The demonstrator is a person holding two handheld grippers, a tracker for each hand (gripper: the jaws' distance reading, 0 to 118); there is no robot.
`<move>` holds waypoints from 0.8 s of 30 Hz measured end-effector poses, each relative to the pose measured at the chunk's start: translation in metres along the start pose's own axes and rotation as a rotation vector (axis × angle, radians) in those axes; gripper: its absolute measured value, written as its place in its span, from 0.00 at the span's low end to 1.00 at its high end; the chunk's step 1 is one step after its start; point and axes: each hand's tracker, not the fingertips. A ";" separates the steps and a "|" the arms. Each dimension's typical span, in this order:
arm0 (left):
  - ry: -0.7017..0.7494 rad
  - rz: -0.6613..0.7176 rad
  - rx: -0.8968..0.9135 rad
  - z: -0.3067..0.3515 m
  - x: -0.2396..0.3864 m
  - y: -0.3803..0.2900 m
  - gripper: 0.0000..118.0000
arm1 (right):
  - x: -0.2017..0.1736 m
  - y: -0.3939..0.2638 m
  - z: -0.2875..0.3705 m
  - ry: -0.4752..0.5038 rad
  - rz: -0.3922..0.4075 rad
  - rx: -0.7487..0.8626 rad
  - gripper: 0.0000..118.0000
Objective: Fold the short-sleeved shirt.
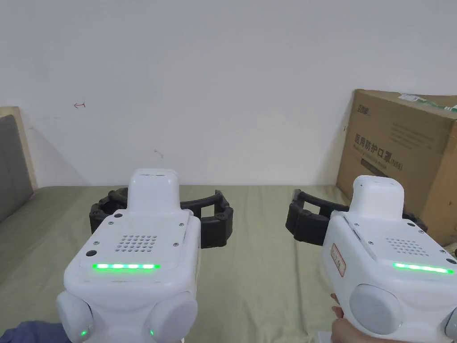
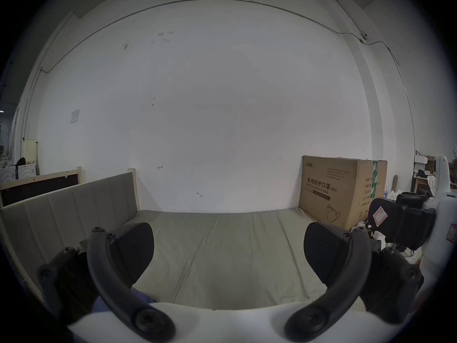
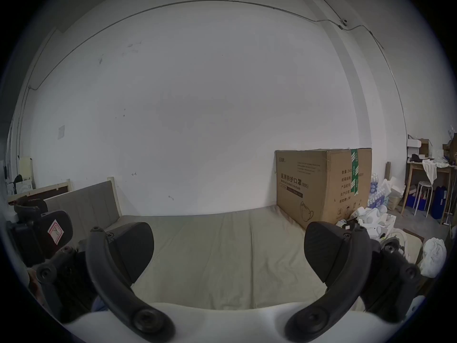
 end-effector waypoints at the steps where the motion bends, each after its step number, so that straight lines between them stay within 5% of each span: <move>1: 0.001 0.000 -0.001 0.000 0.000 0.000 1.00 | 0.001 0.000 0.000 0.004 -0.005 -0.003 1.00; 24: -0.001 -0.017 0.002 -0.003 0.002 -0.003 1.00 | 0.000 -0.005 -0.003 0.007 -0.001 -0.020 1.00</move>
